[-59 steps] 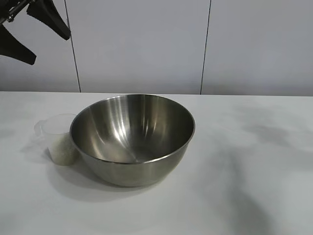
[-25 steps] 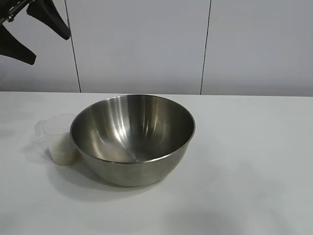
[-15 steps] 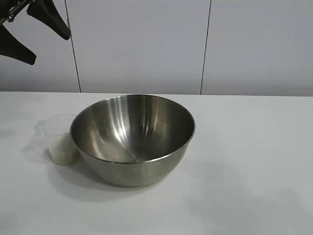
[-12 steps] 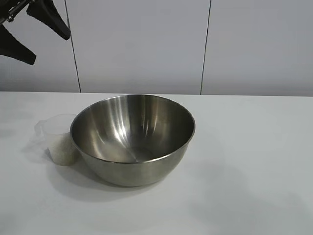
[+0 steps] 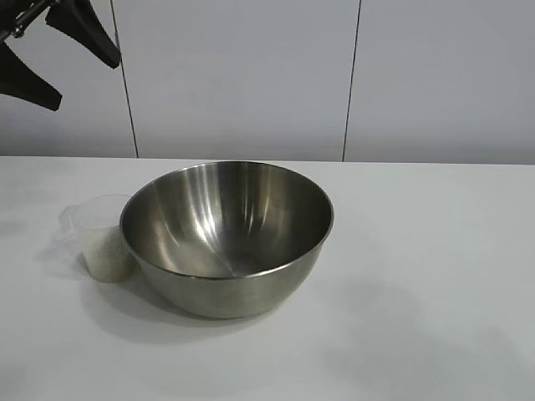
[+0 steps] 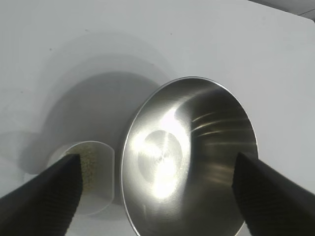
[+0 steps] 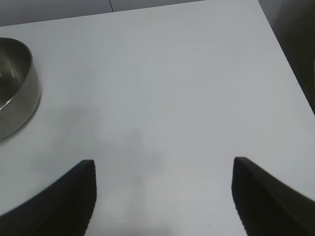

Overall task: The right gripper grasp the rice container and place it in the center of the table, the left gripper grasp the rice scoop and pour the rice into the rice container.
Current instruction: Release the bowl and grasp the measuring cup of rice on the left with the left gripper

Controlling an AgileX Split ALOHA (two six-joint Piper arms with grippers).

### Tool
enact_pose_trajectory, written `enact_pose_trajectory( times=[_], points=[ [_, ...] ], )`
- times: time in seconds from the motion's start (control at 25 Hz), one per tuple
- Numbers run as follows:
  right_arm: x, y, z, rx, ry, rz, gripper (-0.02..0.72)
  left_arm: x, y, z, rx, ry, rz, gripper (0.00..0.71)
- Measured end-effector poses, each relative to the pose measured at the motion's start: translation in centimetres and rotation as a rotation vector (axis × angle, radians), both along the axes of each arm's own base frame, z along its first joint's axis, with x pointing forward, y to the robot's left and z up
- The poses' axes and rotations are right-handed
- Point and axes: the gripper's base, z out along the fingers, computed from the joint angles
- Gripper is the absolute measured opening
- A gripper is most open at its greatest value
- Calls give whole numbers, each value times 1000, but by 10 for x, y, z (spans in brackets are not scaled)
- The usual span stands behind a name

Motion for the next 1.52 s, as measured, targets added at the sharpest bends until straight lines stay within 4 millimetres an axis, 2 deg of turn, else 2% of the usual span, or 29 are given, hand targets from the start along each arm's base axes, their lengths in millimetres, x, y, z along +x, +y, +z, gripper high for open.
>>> enact_pose_trajectory(
  times=[0.16, 0.28, 0.36, 0.44, 0.52, 0.6, 0.72, 0.8, 0.92, 0.96, 1.08, 1.24, 1.4, 1.52],
  points=[
    [0, 1, 0, 10, -5, 7, 523, 0, 0, 0, 9, -13, -13, 602],
    [0, 1, 0, 14, -5, 9, 523, 4, 2, 3, 44, -93, -32, 602],
    [0, 1, 0, 15, -5, 10, 523, 6, 4, 13, 77, -204, -24, 602],
    [0, 1, 0, 15, -4, 10, 523, 4, 8, 37, 134, -379, -14, 602],
    [0, 1, 0, 15, -5, 10, 523, -6, 8, 62, 198, -555, 1, 602],
    [0, 1, 0, 15, -6, 10, 523, -25, 4, 84, 278, -732, -1, 602],
    [0, 1, 0, 15, -6, 10, 523, -55, -6, 92, 416, -943, 24, 602],
    [0, 1, 0, 15, -6, 10, 523, -70, -11, 77, 514, -1020, 58, 602],
    [0, 1, 0, 15, -6, 10, 523, -86, -11, 35, 618, -1023, 128, 602],
    [0, 1, 0, 15, -6, 10, 523, -91, -10, 19, 647, -1010, 151, 602],
    [0, 1, 0, 15, -6, 10, 523, -104, 2, -10, 698, -1003, 261, 602],
    [0, 1, 0, 15, -6, 10, 523, -114, 16, -20, 665, -1028, 440, 600],
    [0, 1, 0, 15, -6, 10, 523, -114, 18, -15, 387, -1022, 653, 552],
    [0, 2, 0, 16, -6, 10, 523, -109, 10, -22, 267, -1014, 635, 525]
  ],
)
